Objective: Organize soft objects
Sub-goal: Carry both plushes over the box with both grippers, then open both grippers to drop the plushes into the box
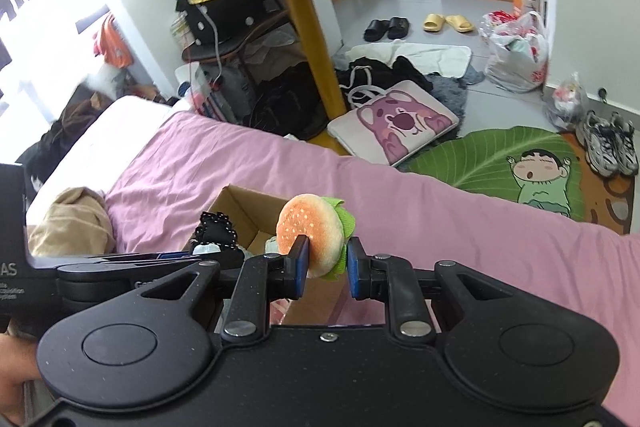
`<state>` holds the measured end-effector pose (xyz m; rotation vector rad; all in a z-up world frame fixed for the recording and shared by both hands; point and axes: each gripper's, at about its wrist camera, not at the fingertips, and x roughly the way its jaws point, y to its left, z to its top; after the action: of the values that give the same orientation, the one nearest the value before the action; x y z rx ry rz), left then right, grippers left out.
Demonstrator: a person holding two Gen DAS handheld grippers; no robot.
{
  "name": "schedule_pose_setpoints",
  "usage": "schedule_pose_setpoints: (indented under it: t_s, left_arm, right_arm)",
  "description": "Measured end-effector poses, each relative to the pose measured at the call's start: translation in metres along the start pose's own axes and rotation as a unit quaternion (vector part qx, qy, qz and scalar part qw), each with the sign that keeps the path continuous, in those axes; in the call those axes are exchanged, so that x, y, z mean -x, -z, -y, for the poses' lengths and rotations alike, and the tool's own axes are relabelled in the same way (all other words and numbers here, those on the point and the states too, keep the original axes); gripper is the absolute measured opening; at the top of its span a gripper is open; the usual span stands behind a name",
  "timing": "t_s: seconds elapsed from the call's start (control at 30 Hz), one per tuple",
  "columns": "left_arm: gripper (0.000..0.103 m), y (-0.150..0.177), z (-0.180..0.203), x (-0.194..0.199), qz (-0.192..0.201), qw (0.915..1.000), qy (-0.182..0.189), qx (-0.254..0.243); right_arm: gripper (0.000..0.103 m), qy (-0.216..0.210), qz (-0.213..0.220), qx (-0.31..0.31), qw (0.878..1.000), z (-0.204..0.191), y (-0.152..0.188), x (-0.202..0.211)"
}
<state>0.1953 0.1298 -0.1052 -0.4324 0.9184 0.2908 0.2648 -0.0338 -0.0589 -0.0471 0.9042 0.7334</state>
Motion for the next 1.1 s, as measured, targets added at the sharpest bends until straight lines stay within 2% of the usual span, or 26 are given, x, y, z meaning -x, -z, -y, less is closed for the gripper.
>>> schedule_pose_setpoints:
  t_s: [0.33, 0.6, 0.7, 0.87, 0.97, 1.1]
  left_arm:
    - [0.031, -0.005, -0.006, -0.019, -0.009, 0.9996, -0.025, -0.013]
    - [0.033, -0.008, -0.007, -0.038, -0.031, 0.9987, -0.035, -0.020]
    - [0.038, -0.010, -0.008, -0.040, -0.029, 0.9982, -0.050, -0.018]
    - [0.051, -0.011, -0.009, -0.040, -0.033, 0.9980, -0.051, -0.013]
    - [0.057, -0.011, -0.011, -0.039, -0.034, 0.9969, -0.070, -0.014]
    - [0.061, -0.011, -0.015, -0.035, -0.034, 0.9968, -0.072, -0.006]
  right_arm:
    - [0.020, -0.004, -0.014, 0.045, 0.999, -0.016, -0.012, -0.023]
    - [0.020, -0.002, -0.032, 0.083, 0.996, -0.028, -0.011, -0.042]
    - [0.020, -0.001, -0.040, 0.098, 0.994, -0.033, -0.010, -0.049]
    - [0.020, 0.001, -0.051, 0.116, 0.992, -0.040, -0.008, -0.059]
    - [0.021, 0.004, -0.056, 0.123, 0.991, -0.043, -0.007, -0.063]
    - [0.024, 0.004, -0.062, 0.125, 0.990, -0.044, -0.005, -0.065]
